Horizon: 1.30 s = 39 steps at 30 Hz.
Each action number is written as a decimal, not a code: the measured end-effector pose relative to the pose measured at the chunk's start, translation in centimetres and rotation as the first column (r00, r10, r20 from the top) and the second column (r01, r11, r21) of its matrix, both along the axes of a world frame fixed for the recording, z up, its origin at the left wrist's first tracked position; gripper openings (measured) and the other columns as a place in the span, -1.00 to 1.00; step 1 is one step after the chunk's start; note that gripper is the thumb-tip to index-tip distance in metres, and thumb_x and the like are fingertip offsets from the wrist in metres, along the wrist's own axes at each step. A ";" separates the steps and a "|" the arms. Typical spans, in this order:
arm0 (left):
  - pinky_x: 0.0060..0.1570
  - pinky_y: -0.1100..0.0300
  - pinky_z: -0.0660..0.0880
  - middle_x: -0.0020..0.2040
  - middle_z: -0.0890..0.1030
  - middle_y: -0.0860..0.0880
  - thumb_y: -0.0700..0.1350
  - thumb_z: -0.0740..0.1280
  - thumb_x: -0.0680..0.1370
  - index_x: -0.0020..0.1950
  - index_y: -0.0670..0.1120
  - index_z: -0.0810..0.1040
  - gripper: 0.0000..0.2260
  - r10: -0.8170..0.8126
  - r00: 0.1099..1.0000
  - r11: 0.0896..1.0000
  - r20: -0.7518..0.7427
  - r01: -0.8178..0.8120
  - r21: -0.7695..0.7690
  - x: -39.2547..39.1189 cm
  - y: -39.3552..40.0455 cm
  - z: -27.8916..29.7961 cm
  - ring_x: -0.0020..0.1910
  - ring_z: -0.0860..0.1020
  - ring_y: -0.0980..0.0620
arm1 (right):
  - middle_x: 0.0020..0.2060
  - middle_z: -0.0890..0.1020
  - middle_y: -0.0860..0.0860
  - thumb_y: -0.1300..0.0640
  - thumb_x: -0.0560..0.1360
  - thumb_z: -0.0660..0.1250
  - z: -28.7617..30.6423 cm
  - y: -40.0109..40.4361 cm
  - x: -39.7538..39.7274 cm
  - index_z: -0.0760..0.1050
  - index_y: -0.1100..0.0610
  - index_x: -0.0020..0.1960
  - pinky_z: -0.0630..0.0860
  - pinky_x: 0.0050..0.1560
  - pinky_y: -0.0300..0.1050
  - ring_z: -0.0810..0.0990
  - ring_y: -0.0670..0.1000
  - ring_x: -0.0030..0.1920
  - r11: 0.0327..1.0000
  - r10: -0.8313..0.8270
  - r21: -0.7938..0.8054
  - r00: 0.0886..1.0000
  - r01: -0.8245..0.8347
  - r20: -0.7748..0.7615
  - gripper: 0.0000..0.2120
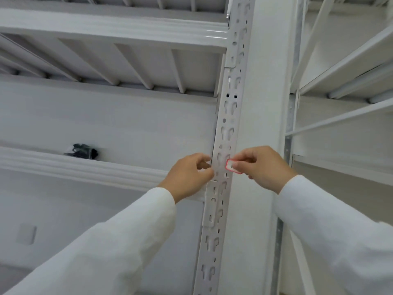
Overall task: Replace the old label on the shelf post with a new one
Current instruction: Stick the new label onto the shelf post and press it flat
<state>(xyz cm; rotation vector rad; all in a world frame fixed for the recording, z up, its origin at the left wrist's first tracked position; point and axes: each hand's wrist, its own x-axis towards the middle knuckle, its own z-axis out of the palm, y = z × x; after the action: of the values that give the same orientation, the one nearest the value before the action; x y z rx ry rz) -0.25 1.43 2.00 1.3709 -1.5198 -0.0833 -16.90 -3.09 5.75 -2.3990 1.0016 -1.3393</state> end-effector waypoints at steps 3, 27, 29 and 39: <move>0.30 0.08 0.42 0.15 0.64 0.07 -0.03 0.31 0.43 0.24 0.02 0.55 -0.63 -0.057 0.998 0.991 0.024 0.054 0.124 0.5 -0.8 -0.1 0.17 0.57 0.09 | -0.28 0.65 0.00 0.09 0.41 0.42 -0.2 -0.4 0.5 0.51 -0.09 0.03 0.38 -0.26 -0.25 0.54 -0.06 -0.25 0.999 -0.037 -0.034 0.996 0.034 -0.086 -0.77; 0.14 0.29 0.38 0.16 0.64 -0.05 -0.17 0.30 0.51 0.30 -0.09 0.52 -0.65 -0.141 0.987 0.976 -0.081 0.152 0.158 1.4 -2.0 0.4 0.05 0.55 0.08 | -0.05 0.57 0.09 0.05 0.38 0.43 -1.1 0.0 3.8 0.24 0.10 -0.01 0.40 -0.11 -0.09 0.54 0.16 -0.02 0.974 -0.225 -0.057 0.972 0.221 -0.062 -0.61; 0.17 0.28 0.37 0.20 0.61 -0.04 -0.13 0.33 0.50 0.32 -0.08 0.51 -0.63 -0.136 0.988 0.975 -0.075 0.147 0.168 1.4 -2.0 0.6 0.11 0.55 0.07 | -0.04 0.57 0.09 0.04 0.38 0.44 -1.2 0.0 3.9 0.25 0.11 0.01 0.40 -0.10 -0.09 0.54 0.16 -0.01 0.973 -0.229 -0.045 0.972 0.226 -0.058 -0.60; 0.35 0.07 0.39 0.25 0.59 -0.02 -0.13 0.26 0.53 0.28 -0.05 0.55 -0.68 -0.102 0.995 0.977 -0.023 0.105 0.187 1.4 -2.2 0.9 0.24 0.53 0.00 | -0.11 0.50 0.05 0.05 0.39 0.43 -1.1 0.3 3.9 0.27 0.12 0.02 0.35 -0.15 -0.11 0.49 0.12 -0.08 0.968 -0.251 -0.043 0.965 0.249 -0.071 -0.62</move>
<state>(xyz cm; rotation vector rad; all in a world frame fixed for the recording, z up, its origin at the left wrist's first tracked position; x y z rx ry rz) 1.10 -0.81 2.85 1.4348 -1.6039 -0.3074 -12.98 -2.84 4.67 -2.4288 1.3523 -1.3609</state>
